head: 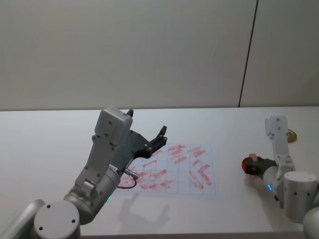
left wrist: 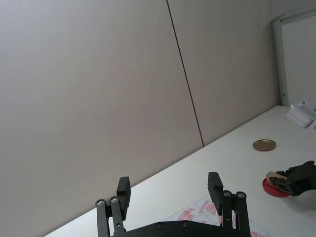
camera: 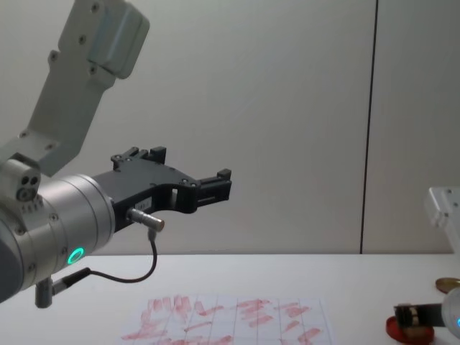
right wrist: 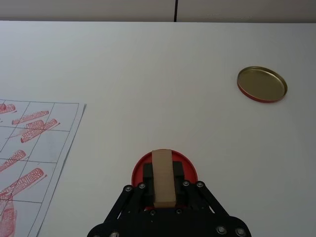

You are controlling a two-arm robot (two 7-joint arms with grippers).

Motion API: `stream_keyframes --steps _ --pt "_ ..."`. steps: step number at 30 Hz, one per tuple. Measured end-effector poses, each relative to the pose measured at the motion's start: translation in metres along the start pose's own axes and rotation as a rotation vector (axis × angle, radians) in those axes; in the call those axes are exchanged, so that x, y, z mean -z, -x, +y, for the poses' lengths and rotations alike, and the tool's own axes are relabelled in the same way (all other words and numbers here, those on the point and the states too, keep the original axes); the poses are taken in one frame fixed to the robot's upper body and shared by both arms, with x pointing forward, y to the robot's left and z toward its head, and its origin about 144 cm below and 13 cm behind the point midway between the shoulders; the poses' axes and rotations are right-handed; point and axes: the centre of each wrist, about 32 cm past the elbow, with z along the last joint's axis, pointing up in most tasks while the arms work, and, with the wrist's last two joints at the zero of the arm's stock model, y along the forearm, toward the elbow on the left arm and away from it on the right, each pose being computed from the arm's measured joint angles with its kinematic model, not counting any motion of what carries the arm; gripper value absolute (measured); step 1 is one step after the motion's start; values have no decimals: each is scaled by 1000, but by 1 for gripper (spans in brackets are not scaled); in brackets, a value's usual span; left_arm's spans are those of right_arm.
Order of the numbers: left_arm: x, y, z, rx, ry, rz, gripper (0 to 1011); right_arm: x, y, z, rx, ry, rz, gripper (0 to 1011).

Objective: Use the one hand to pick up the stamp and affix it onto the A4 paper.

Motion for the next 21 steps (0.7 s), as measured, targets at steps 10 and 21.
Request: stream_keyframes --steps 10,21 --pt "0 0 0 0 0 0 993 -30 8 -20 -28 -117 -16 217" --pt "0 0 0 0 0 0 993 -47 24 -39 -96 -183 -52 217"
